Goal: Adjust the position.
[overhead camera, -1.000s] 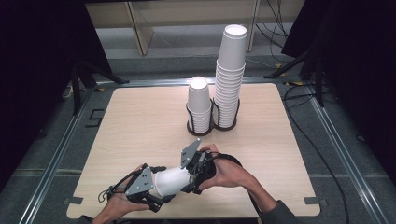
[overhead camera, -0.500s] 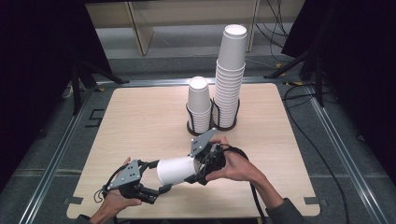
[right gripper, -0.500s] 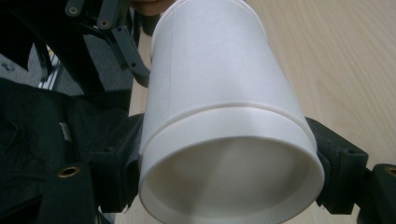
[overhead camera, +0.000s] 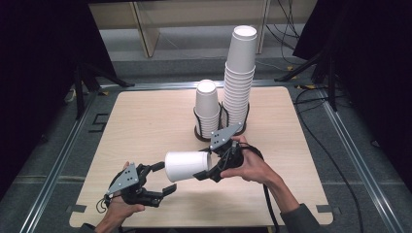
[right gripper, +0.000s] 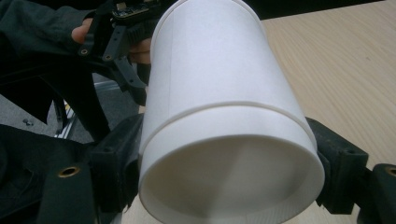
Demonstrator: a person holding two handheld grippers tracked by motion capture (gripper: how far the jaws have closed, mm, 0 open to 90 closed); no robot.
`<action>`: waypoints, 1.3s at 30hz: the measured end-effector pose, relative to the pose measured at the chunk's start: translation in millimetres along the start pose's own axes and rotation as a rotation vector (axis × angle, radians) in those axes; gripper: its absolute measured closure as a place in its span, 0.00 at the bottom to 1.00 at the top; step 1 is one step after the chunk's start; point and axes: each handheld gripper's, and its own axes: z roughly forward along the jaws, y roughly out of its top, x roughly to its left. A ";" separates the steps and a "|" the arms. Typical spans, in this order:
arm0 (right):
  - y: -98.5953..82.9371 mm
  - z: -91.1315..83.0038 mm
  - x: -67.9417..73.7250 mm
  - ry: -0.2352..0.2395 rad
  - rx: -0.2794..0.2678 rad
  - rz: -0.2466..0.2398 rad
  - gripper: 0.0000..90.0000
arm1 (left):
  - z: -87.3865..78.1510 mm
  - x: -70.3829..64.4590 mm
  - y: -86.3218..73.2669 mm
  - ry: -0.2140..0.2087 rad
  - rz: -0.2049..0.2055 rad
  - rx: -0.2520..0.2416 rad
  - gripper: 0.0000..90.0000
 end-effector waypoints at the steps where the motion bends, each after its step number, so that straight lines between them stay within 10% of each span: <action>1: -0.5 1.0 2.6 0.013 0.005 0.036 0.27 | 1.3 -0.9 -0.2 0.002 -0.018 -0.009 0.16; 13: 1.1 15.9 5.4 0.069 0.000 -0.011 0.27 | 6.2 -2.0 -0.6 0.001 -0.010 -0.020 0.00; 39: -4.1 33.3 6.1 0.146 0.003 -0.006 0.27 | 1.5 -3.5 2.0 -0.061 0.009 -0.027 0.02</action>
